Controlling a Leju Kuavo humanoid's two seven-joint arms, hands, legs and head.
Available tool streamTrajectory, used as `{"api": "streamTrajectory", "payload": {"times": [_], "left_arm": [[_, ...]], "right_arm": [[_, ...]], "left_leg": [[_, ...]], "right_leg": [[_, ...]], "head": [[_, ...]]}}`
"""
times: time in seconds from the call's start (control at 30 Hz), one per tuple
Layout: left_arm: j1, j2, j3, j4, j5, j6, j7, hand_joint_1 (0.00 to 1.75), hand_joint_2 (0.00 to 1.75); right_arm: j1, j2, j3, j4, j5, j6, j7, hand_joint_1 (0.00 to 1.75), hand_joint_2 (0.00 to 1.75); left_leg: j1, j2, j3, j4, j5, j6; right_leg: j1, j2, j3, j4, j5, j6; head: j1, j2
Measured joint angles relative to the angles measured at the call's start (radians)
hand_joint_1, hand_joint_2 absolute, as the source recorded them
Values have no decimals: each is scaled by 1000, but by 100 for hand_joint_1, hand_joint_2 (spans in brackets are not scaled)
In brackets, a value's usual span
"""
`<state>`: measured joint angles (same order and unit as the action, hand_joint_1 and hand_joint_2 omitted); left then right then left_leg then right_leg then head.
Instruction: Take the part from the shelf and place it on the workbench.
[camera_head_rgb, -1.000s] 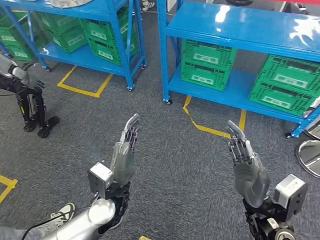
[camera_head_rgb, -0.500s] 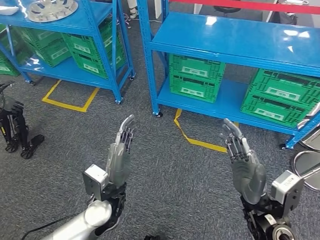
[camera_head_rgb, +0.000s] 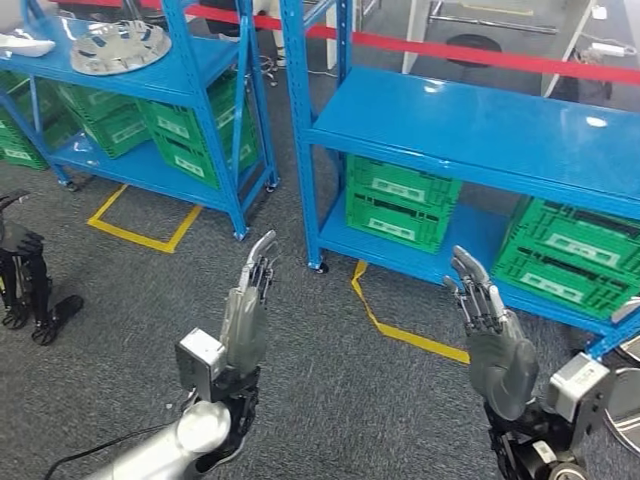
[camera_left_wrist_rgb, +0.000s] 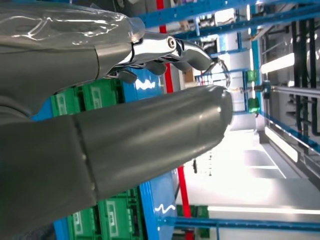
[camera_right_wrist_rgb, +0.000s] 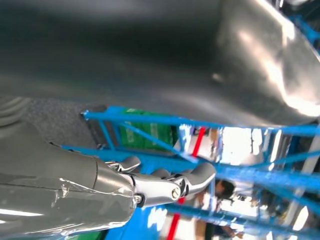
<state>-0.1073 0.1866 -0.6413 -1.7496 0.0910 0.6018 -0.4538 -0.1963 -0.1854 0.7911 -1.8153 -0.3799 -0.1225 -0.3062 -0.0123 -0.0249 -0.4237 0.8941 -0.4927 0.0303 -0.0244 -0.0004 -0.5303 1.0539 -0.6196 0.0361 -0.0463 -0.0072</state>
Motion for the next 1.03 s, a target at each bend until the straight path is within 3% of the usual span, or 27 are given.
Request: {"api": "streamTrajectory", "payload": {"times": [0.07, 0.1, 0.13, 0.17, 0.2, 0.27, 0.3, 0.33, 0.37, 0.4, 0.43, 0.47, 0.5, 0.53, 0.6, 0.63, 0.67, 0.7, 0.77, 0.8, 0.83, 0.87, 0.93, 0.97, 1.03], "left_arm": [[-2, -2, 0, -9, 0, 0, -1, 0, 0], [-3, -3, 0, -13, -1, 0, -1, 0, 0], [-3, -4, 0, -14, -1, 0, -1, 0, 0], [-4, -4, -1, -14, -1, 0, -1, 0, 0], [-3, -3, -1, -14, 0, -1, -1, 0, 0], [-1, -2, -1, -14, 0, -2, -1, 0, 0], [0, -1, -1, -14, 0, -2, -2, 0, 0], [0, 0, -1, -14, 0, -2, -4, 0, 0], [0, 1, -1, -14, 0, -2, -6, 0, 0], [0, 1, -1, -14, 0, -2, -8, 0, 0], [2, 2, -1, -13, 0, -2, -9, 0, 0], [4, 3, -2, -11, 0, -2, -10, 0, 0], [6, 4, -2, -10, 0, -3, -11, 0, 0], [5, 5, -3, -9, 0, -4, -12, 0, 0], [-3, 5, -3, -10, 0, -7, -17, 0, 0], [-7, 5, -2, -11, 0, -8, -20, 0, 0], [-9, 4, -2, -11, -1, -9, -23, 0, 0], [-10, 3, -2, -11, -1, -9, -25, 0, 0], [-10, 3, -2, -10, -1, -8, -25, 0, 0], [-10, 3, -2, -9, -1, -7, -25, 0, 0], [-9, 3, -2, -8, -1, -5, -25, 0, 0], [-9, 3, -2, -8, -1, -4, -25, 0, 0], [-8, 3, -2, -7, -1, -2, -25, 0, 0], [-8, 3, -2, -6, -1, -1, -25, 0, 0], [-7, 3, -2, -4, -1, -1, -24, 0, 0]], "right_arm": [[-2, 5, -1, -8, 0, 0, -1, 0, 0], [-5, 7, -1, -13, 0, 0, -2, 0, 0], [-8, 8, -2, -14, 0, 0, -3, 0, 0], [-8, 9, -2, -14, 0, 0, -2, 0, 0], [-7, 9, -1, -14, 0, 1, -2, 0, 0], [-5, 9, -1, -13, 0, 0, -1, 0, 0], [-5, 9, -1, -12, 0, -1, -1, 0, 0], [-5, 9, -1, -12, 0, -1, -1, 0, 0], [-5, 9, -1, -11, 0, -1, -1, 0, 0], [-5, 9, -1, -10, 0, -2, -1, 0, 0], [-4, 9, 0, -7, 0, -4, 0, 0, 0], [-4, 9, 0, -5, 1, -6, 0, 0, 0], [-3, 8, 0, -2, 2, -8, 1, 0, 0], [-5, 8, 0, -1, 3, -10, 2, 0, 0], [-9, 9, -1, -5, 4, -12, 2, 0, 0], [-13, 10, -1, -7, 5, -11, 1, 0, 0], [-16, 10, -2, -7, 5, -11, 1, 0, 0], [-17, 10, -1, -7, 6, -11, 0, 0, 0], [-19, 10, -1, -2, 6, -10, 1, 0, 0], [-18, 10, -1, 1, 6, -10, 1, 0, 0], [-18, 10, -1, 4, 6, -9, 1, 0, 0], [-18, 10, -1, 6, 6, -8, 1, 0, 0], [-17, 9, -1, 12, 6, -7, 2, 0, 0], [-16, 8, 0, 15, 6, -6, 2, 0, 0], [-13, 7, 0, 18, 5, -5, 3, 0, 0]], "left_leg": [[8, 0, 30, 46, -33, -25], [13, 3, 7, 97, -15, -32], [15, 7, -37, 167, 6, -37], [17, 10, -97, 247, 18, -42], [19, 14, -162, 316, 11, -46], [21, 16, -274, 384, -61, -51], [22, 17, -310, 374, -102, -50], [22, 17, -334, 340, -122, -47], [21, 17, -348, 282, -104, -43], [18, 17, -353, 205, -29, -37], [15, 16, -355, 134, 76, -32], [11, 14, -355, 88, 173, -29], [7, 12, -356, 70, 241, -28], [2, 10, -360, 81, 260, -28], [0, 8, -356, 103, 230, -20], [1, 8, -345, 101, 215, -12], [4, 8, -329, 94, 201, -5], [5, 9, -311, 86, 189, -2], [4, 8, -277, 78, 163, 3], [3, 6, -259, 76, 149, 2], [2, 4, -240, 75, 134, 2], [0, 1, -219, 75, 120, 0], [-2, -5, -181, 74, 95, -4], [-3, -8, -172, 75, 89, -7], [-4, -13, -169, 75, 85, -11]], "right_leg": [[5, -3, 33, -98, 133, -20], [8, 2, 50, -101, 127, -30], [9, 5, 66, -106, 120, -38], [7, 6, 87, -114, 112, -43], [6, 6, 106, -125, 104, -46], [4, 9, 153, -153, 89, -47], [2, 12, 180, -168, 78, -46], [1, 16, 211, -184, 65, -44], [0, 18, 243, -197, 48, -40], [-1, 19, 267, -208, 28, -36], [-2, 21, 294, -211, 5, -32], [0, 24, 309, -214, -17, -25], [0, 27, 319, -219, -37, -19], [-1, 30, 334, -227, -52, -11], [-6, 29, 364, -265, -70, 0], [-7, 24, 369, -258, -82, 3], [-6, 19, 352, -215, -103, 3], [-4, 14, 305, -133, -131, 1], [3, 10, 161, 62, -169, -3], [5, 10, 96, 119, -154, -4], [6, 10, 48, 132, -112, -4], [5, 10, 20, 102, -47, -3], [4, 12, 2, 2, 82, -1], [5, 13, 4, -31, 121, -2], [8, 16, 8, -46, 141, 0]], "head": [[0, 0], [-4, 0], [-5, 0], [-7, 0], [-8, 0], [-11, 0], [-13, 0], [-15, 0], [-17, 0], [-18, 0], [-18, 0], [-17, 0], [-14, 0], [-10, 0], [-12, 0], [-13, 0], [-14, 0], [-13, 0], [-11, 0], [-10, 0], [-10, 0], [-10, 0], [-8, 0], [-7, 0], [-5, 0]]}}
